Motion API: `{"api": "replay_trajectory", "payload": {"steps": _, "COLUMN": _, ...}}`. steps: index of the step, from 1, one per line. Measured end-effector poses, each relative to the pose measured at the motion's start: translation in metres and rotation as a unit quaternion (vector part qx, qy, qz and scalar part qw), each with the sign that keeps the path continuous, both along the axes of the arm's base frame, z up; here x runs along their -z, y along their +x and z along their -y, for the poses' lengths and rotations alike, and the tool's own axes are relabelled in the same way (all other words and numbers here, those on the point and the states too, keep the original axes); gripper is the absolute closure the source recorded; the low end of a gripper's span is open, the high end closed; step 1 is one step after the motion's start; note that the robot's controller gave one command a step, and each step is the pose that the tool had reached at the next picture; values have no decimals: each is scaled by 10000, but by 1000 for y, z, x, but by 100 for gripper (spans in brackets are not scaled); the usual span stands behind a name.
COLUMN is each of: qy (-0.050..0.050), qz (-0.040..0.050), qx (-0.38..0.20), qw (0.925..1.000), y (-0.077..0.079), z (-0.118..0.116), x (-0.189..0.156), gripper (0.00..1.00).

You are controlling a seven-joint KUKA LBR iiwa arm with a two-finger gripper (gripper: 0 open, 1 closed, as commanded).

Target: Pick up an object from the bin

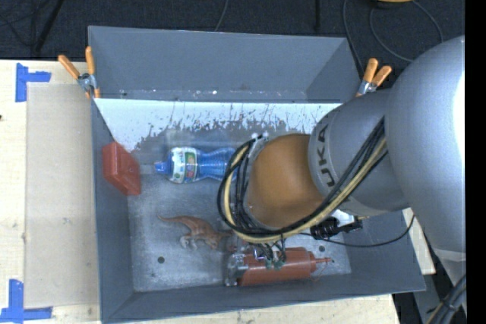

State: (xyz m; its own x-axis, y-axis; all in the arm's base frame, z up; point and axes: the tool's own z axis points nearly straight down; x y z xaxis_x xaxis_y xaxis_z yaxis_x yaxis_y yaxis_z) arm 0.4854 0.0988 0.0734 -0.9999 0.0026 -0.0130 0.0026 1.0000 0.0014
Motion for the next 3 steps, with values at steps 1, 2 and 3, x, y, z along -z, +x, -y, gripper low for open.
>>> {"api": "replay_trajectory", "payload": {"steps": 1, "qy": -25, "qz": -12, "qx": -933, "qw": 9956, "y": 0, "z": -24, "x": 1, "gripper": 0}}
{"api": "replay_trajectory", "payload": {"steps": 2, "qy": -4, "qz": -45, "qx": 459, "qw": 9989, "y": -7, "z": -55, "x": -1, "gripper": 0}}
{"api": "replay_trajectory", "payload": {"steps": 3, "qy": 10, "qz": -39, "qx": -1734, "qw": 9848, "y": -4, "z": -45, "x": 1, "gripper": 100}}
